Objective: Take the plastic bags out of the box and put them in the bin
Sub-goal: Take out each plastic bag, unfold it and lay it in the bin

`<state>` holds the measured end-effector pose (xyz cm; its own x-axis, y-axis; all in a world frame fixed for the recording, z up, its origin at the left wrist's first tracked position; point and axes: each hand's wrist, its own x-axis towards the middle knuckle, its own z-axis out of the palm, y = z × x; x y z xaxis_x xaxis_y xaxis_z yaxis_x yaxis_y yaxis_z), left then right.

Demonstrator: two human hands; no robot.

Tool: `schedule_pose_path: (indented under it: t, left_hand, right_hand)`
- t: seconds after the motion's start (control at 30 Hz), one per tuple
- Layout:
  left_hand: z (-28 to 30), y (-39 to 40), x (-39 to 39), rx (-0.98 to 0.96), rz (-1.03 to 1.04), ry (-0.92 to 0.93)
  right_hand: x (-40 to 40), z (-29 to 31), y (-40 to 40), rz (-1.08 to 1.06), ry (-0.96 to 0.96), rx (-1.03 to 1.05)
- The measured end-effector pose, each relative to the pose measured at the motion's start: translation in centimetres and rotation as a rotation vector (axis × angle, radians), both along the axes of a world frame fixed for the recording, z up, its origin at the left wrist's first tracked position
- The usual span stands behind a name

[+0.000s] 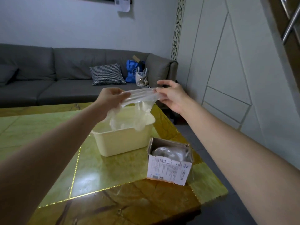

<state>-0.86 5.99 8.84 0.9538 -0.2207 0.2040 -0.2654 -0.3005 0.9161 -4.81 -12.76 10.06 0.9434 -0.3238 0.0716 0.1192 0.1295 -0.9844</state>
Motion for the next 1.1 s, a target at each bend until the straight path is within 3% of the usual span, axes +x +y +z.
schedule_pose_path:
  t: [0.17,0.27,0.37,0.43,0.53,0.6,0.67,0.93,1.1]
  left_hand:
    - [1.0,4.2,4.8,-0.068,0.309,-0.103]
    - [0.9,5.7,7.4,0.042,0.455,-0.232]
    - [0.9,4.8,8.3,0.197,0.456,-0.518]
    - [0.4,3.3,8.4,0.274,0.300,-0.615]
    - [-1.9,0.9,8.4,0.522,-0.181,-0.442]
    - [-3.9,-0.2,8.4,0.639,-0.466,-0.151]
    - [-5.4,-0.8,8.5,0.696,-0.584,0.112]
    - [-7.4,-0.9,9.6,0.922,-0.522,0.441]
    - [-8.5,-0.3,10.5,1.297,-0.424,0.364]
  right_hand:
    - [4.6,-0.7,0.3,-0.206,-0.058,-0.051]
    - [7.5,-2.5,1.0,-0.190,-0.003,-0.207]
    - [10.1,-4.8,2.1,-0.145,0.038,-0.472]
    - [11.4,-6.3,2.5,-0.118,0.042,-0.655]
    - [12.7,-8.2,2.5,-0.033,0.052,-0.855]
    - [12.9,-8.9,2.3,0.062,0.074,-0.981]
    - [12.9,-9.3,2.1,0.164,0.117,-1.051]
    - [13.1,-9.4,1.8,0.526,0.448,-1.315]
    - [13.3,-10.0,2.5,0.550,0.499,-1.654]
